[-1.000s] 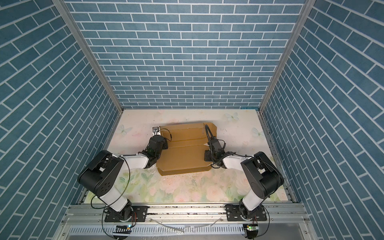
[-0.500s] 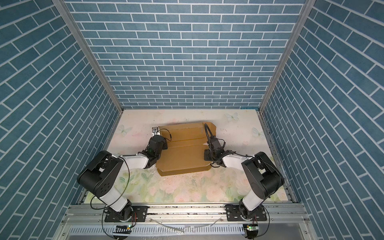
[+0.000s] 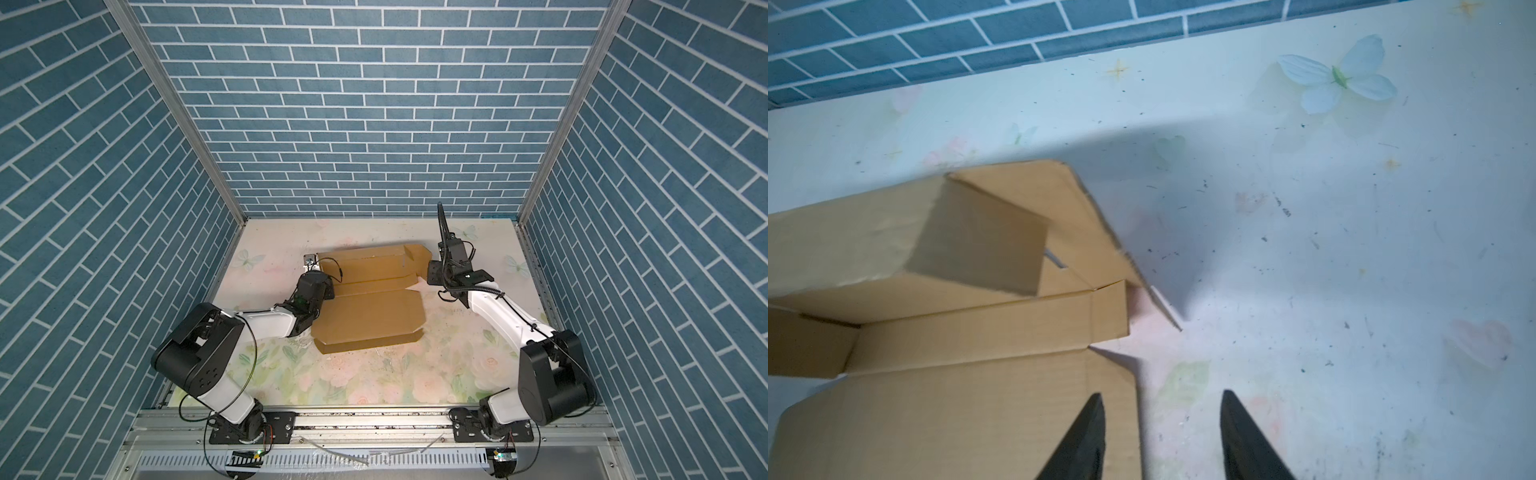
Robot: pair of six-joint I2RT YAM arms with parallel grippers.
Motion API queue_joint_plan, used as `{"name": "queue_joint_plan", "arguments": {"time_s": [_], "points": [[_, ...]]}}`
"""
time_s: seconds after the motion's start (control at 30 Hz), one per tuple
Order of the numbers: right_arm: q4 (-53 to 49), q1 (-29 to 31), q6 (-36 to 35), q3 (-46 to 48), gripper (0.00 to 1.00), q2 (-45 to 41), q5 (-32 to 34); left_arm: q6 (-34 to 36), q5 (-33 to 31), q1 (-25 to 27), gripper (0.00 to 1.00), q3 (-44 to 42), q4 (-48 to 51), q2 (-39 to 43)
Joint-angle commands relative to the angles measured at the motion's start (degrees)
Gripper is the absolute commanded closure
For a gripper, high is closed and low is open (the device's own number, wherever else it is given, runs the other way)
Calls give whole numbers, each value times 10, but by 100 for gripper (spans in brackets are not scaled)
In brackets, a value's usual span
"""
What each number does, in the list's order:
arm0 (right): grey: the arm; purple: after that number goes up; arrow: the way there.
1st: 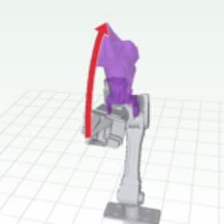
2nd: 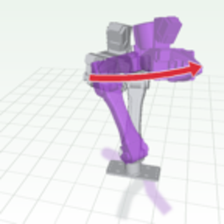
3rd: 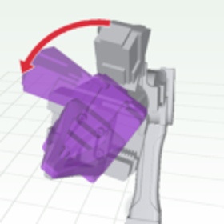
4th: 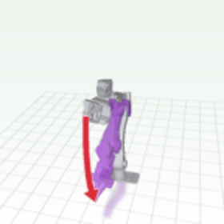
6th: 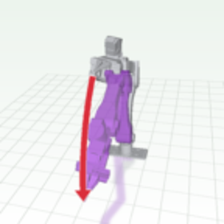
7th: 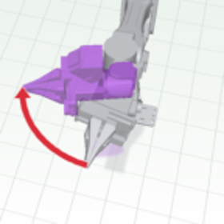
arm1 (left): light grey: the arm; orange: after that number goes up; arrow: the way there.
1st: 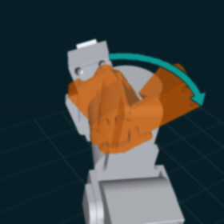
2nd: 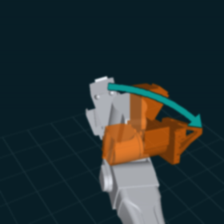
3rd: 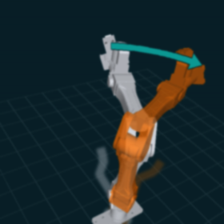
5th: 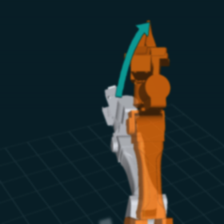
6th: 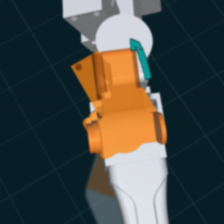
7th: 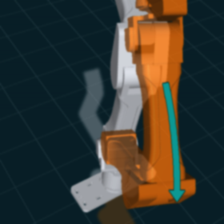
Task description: Fold the paper box
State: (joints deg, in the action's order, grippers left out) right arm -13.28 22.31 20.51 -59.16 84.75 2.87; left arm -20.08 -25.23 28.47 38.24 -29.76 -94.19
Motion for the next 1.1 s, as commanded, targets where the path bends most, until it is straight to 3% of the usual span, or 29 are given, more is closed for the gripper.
{"name": "queue_joint_plan", "arguments": {"time_s": [0.0,0.63,1.07], "points": [[11,-17,-44,-36,51,46,-34,7,7,1,100,-1,29,5],[97,-19,-100,-48,51,126,-104,7,18,2,100,10,33,-13],[86,-18,-114,-52,85,120,-146,-8,8,2,100,29,39,-25]]}}
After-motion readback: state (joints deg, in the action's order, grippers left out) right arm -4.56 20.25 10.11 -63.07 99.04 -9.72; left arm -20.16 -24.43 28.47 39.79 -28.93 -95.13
